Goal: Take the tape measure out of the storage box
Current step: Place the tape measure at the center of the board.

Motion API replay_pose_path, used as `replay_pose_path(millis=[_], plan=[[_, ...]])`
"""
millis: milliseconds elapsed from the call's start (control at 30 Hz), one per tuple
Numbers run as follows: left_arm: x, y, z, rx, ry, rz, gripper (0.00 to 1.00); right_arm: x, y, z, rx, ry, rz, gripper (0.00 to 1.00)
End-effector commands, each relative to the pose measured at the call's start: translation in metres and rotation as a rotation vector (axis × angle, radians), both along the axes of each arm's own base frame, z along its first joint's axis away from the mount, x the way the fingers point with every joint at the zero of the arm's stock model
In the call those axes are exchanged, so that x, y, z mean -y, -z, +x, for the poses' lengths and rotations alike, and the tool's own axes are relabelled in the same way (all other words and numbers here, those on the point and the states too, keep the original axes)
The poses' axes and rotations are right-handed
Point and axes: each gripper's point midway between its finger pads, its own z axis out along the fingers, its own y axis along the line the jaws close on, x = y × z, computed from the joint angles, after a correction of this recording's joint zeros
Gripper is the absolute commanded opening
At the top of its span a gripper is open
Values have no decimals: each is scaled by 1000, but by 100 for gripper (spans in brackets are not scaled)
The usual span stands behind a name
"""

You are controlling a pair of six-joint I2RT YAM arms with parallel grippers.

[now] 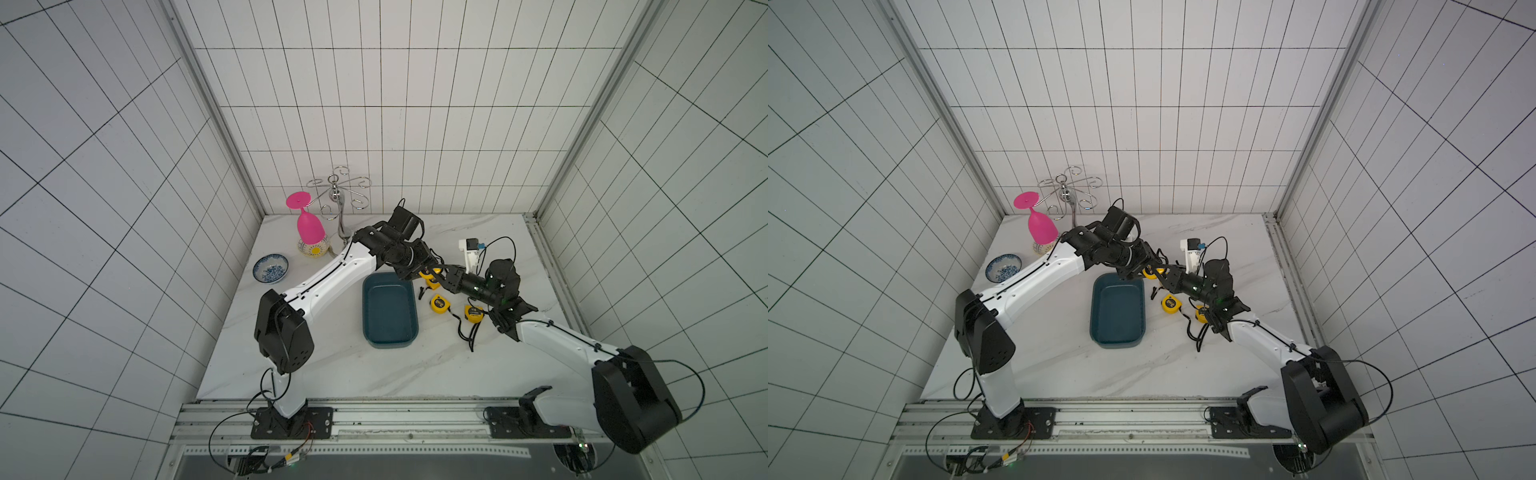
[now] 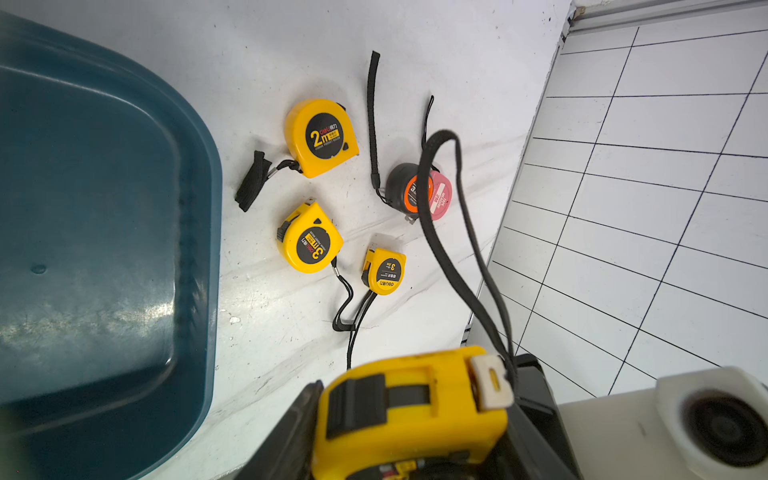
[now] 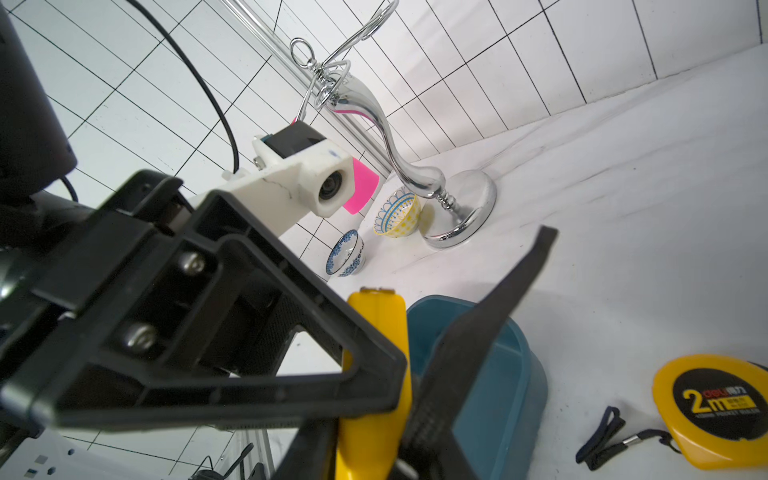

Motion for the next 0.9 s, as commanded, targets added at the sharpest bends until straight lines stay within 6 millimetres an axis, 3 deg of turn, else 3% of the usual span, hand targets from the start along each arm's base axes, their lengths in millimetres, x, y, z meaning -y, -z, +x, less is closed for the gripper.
replay_pose_path(millis=[0, 100, 133, 200, 233, 300, 433, 667, 867], plan=[[5, -14, -7, 10, 32, -50, 0, -3, -1, -2, 31, -16, 3, 18], [5, -12, -7, 9, 32, -48, 0, -2, 1, -2, 23, -11, -2, 15], [4, -12, -6, 10, 33, -46, 5, -1, 3, -1, 17, -4, -7, 15], [2, -10, -4, 14, 32, -38, 42, 3, 7, 2, 8, 14, -11, 14], [0, -10, -4, 18, 33, -31, 55, 6, 10, 4, -9, 27, -17, 14], [-7, -10, -1, 35, 27, -12, 70, 18, 18, 8, -37, 60, -19, 13], [-32, -5, 4, 62, 1, 49, 97, 61, 40, 20, -129, 170, -23, 13], [-87, 25, 3, 81, -25, 208, 98, 140, 78, 20, -292, 373, -97, 13], [-116, 53, -6, 38, -37, 276, 97, 189, 107, 11, -420, 518, -113, 14]])
